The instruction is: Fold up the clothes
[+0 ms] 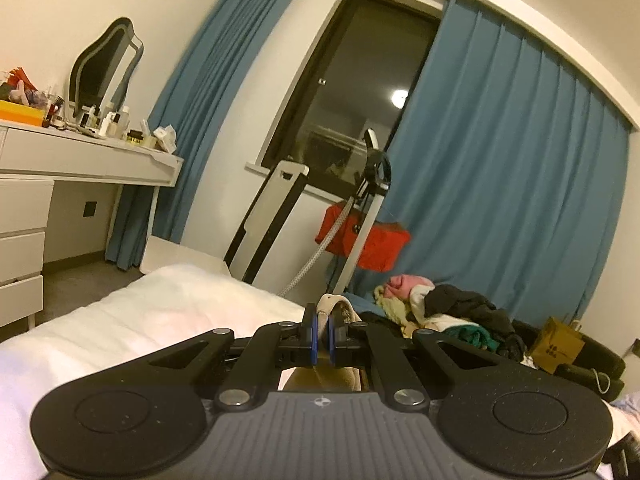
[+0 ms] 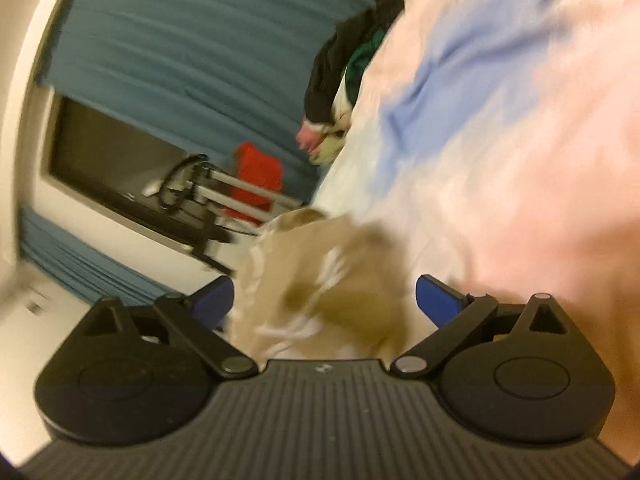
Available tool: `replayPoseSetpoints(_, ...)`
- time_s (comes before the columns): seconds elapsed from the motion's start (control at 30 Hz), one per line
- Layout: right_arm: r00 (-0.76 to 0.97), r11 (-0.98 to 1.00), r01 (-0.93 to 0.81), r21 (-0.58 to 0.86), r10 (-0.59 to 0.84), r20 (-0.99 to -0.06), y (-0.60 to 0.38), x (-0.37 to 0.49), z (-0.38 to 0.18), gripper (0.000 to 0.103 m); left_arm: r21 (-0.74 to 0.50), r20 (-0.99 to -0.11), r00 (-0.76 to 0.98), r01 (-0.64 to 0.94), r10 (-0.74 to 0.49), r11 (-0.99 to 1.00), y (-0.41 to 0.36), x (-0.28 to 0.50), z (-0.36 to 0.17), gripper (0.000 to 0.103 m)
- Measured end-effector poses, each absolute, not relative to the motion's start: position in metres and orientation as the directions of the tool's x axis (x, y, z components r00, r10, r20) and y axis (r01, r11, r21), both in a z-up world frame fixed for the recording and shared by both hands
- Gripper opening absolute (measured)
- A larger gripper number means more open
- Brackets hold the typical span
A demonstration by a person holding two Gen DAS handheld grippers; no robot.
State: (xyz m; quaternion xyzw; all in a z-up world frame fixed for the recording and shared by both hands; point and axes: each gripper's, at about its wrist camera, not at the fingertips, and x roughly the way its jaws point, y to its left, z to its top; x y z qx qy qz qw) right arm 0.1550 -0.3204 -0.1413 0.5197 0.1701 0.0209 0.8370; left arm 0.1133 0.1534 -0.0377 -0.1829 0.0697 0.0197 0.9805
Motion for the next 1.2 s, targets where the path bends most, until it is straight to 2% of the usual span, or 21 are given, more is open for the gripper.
replayPoseSetpoints(0.1, 0.886, 0.58, 0.13, 0.804, 0.297, -0.357, -0.309, 0.184, -0.145, 0.101, -0.358, -0.142, 0.99, -0.058, 0.006, 0.932, 0.148, 0.106, -0.035, 0.005)
replayPoseSetpoints(0.13, 0.875, 0.622, 0.1, 0.776, 0.316, -0.367, -0.301, 0.189, -0.143, 0.094, -0.351, -0.143, 0.99, -0.057, 0.007, 0.935, 0.146, 0.104, -0.034, 0.005)
replayPoseSetpoints(0.17, 0.863, 0.656, 0.057, 0.752, 0.346, -0.367, -0.292, 0.192, -0.14, 0.083, -0.346, -0.142, 0.99, -0.056, 0.006, 0.936, 0.144, 0.101, -0.033, 0.005)
replayPoseSetpoints(0.2, 0.854, 0.684, 0.022, 0.729, 0.366, -0.37, -0.284, 0.194, -0.136, 0.065, -0.345, -0.141, 0.99, -0.054, 0.005, 0.937, 0.142, 0.097, -0.032, 0.005)
replayPoseSetpoints(0.3, 0.855, 0.722, -0.019, 0.692, 0.371, -0.363, -0.278, 0.185, -0.123, 0.02, -0.36, -0.135, 0.991, -0.044, -0.006, 0.932, 0.144, 0.089, -0.026, 0.005)
replayPoseSetpoints(0.37, 0.875, 0.736, -0.045, 0.675, 0.355, -0.329, -0.279, 0.172, -0.109, 0.018, -0.37, -0.123, 0.992, -0.037, -0.01, 0.928, 0.145, 0.078, -0.021, 0.005)
replayPoseSetpoints(0.43, 0.908, 0.755, -0.095, 0.649, 0.333, -0.255, -0.28, 0.152, -0.087, 0.016, -0.373, -0.097, 0.995, -0.023, -0.014, 0.927, 0.144, 0.062, -0.014, 0.005)
replayPoseSetpoints(0.67, 0.961, 0.798, -0.227, 0.559, 0.278, -0.008, -0.288, 0.075, -0.01, 0.013, -0.382, 0.085, 0.994, 0.102, -0.075, 0.919, 0.14, -0.005, 0.015, 0.005)
replayPoseSetpoints(0.77, 0.967, 0.803, -0.238, 0.547, 0.251, 0.052, -0.303, 0.054, 0.015, 0.013, -0.389, 0.152, 0.984, 0.148, -0.095, 0.909, 0.142, -0.024, 0.027, 0.005)
replayPoseSetpoints(0.87, 0.971, 0.809, -0.23, 0.541, 0.231, 0.067, -0.314, 0.054, 0.031, 0.013, -0.395, 0.142, 0.983, 0.164, -0.116, 0.904, 0.142, -0.026, 0.032, 0.005)
replayPoseSetpoints(0.9, 0.972, 0.813, -0.224, 0.537, 0.23, 0.057, -0.317, 0.058, 0.034, 0.013, -0.388, 0.114, 0.986, 0.155, -0.12, 0.909, 0.14, -0.02, 0.03, 0.005)
replayPoseSetpoints(0.97, 0.969, 0.83, -0.198, 0.521, 0.246, -0.024, -0.319, 0.083, 0.033, 0.014, -0.368, 0.047, 0.991, 0.131, -0.122, 0.921, 0.135, -0.005, 0.025, 0.005)
replayPoseSetpoints(1.13, 0.907, 0.857, -0.062, 0.512, 0.262, -0.33, -0.315, 0.166, -0.025, 0.015, -0.266, -0.26, 0.961, 0.022, -0.093, 0.964, 0.111, 0.085, -0.008, 0.005)
replayPoseSetpoints(1.2, 0.877, 0.87, -0.01, 0.494, 0.245, -0.414, -0.312, 0.192, -0.05, 0.016, -0.21, -0.357, 0.931, 0.003, -0.079, 0.978, 0.102, 0.118, -0.03, 0.005)
